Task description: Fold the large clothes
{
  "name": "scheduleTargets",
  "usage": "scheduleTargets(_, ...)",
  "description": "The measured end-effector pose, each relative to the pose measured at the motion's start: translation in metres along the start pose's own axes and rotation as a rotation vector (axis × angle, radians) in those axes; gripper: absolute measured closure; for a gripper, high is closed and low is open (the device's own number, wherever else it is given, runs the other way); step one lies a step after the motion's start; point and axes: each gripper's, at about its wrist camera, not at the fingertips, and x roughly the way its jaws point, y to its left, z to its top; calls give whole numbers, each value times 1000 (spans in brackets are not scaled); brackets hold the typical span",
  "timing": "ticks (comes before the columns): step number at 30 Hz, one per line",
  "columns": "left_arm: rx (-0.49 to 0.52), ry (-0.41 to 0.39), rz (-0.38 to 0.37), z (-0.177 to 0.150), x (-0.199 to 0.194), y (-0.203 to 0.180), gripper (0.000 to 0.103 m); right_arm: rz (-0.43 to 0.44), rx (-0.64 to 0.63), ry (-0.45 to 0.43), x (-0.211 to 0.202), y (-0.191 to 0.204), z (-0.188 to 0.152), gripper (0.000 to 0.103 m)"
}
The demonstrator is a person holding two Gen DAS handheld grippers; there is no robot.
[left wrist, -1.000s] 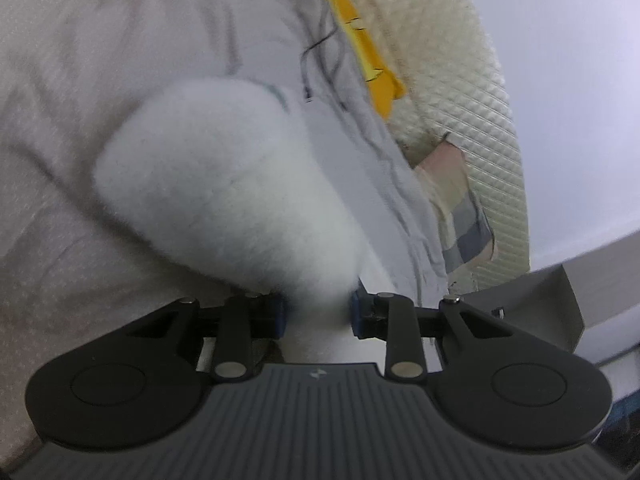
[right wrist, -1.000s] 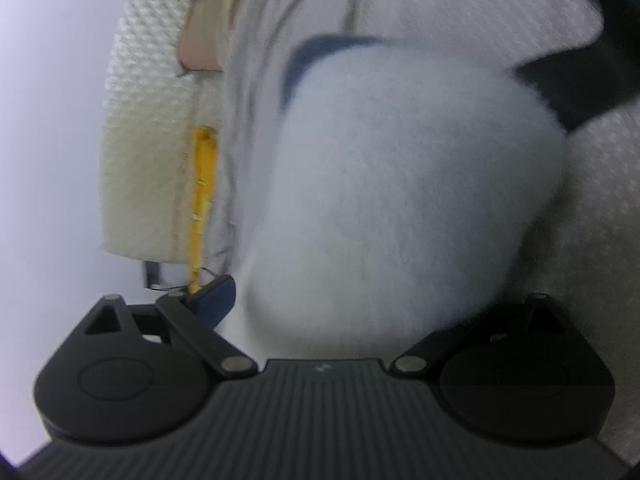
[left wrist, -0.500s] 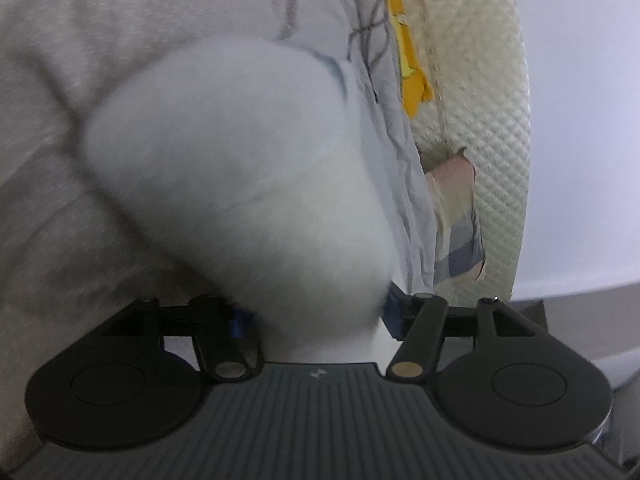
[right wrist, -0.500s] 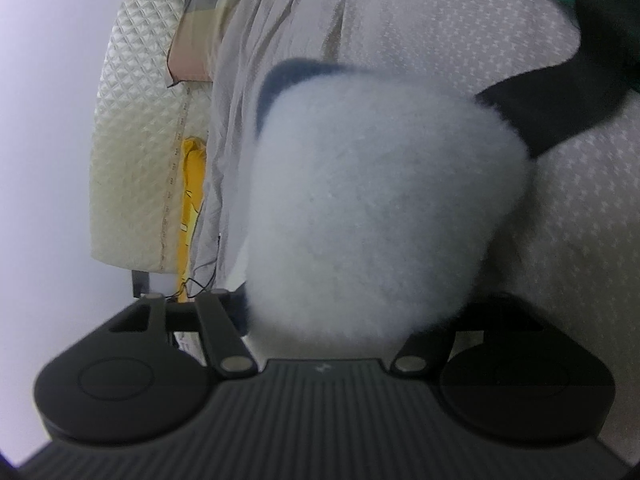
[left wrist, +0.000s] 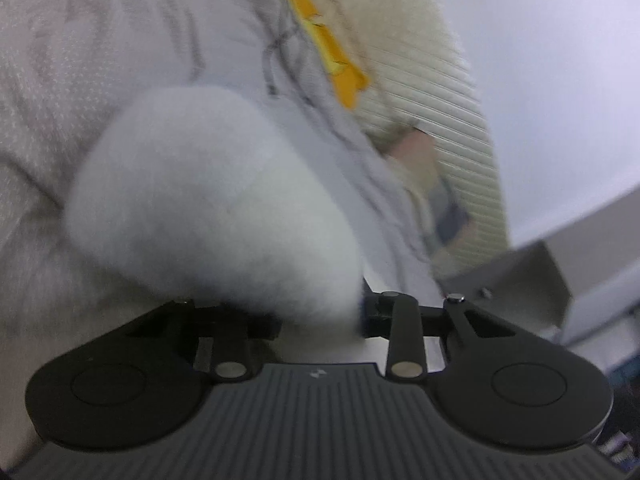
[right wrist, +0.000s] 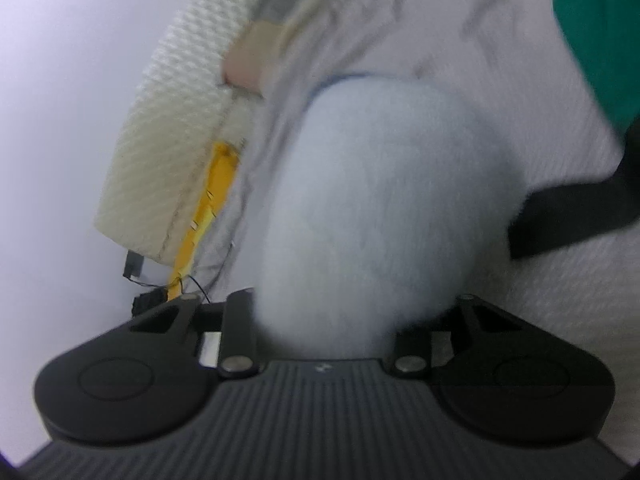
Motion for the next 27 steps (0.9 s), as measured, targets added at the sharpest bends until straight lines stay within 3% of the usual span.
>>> scheduleTargets(8, 93, 5, -108, -17, -47, -39, 65, 85, -26, -39, -74, 19, 20, 62)
scheduleTargets(14, 147, 52, -117, -13, -50, -87, 65, 90, -44, -22, -90, 41, 57, 62)
scheduleTargets(21, 200, 60, -114, 14, -1, -170, 65, 123, -36, -13, -64, 64, 129, 62)
scheduleTargets(27, 287, 69, -118, 23, 89, -229, 65, 132, -35, -26, -19, 72, 208, 61)
